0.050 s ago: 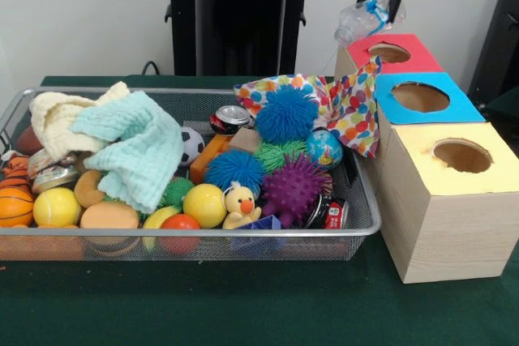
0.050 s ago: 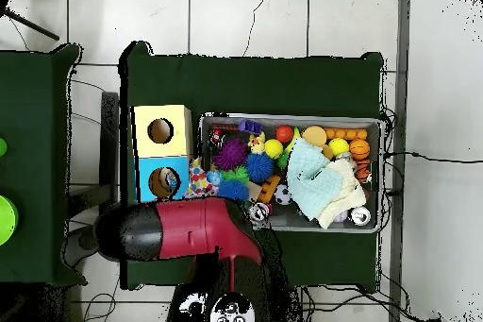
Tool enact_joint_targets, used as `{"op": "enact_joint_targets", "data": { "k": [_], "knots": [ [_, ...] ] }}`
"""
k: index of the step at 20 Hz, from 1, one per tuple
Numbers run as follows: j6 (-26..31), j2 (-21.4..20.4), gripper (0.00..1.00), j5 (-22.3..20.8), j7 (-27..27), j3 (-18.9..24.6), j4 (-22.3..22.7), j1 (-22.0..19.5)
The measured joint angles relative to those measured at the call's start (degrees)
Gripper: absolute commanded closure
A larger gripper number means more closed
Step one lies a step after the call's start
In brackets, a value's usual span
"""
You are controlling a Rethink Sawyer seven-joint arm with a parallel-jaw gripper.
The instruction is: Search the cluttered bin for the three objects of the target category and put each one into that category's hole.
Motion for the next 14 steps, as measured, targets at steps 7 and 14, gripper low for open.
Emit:
{"op": "enact_joint_targets", "data": {
  "k": [7, 14],
  "knots": [
    [-2.1, -0.4, 1.0, 3.2, 0.0, -0.9, -0.8, -2.6],
    [-12.5, 2.4, 1.0, 4.0, 0.0, -0.9, -0.7, -9.1]
  ]
}}
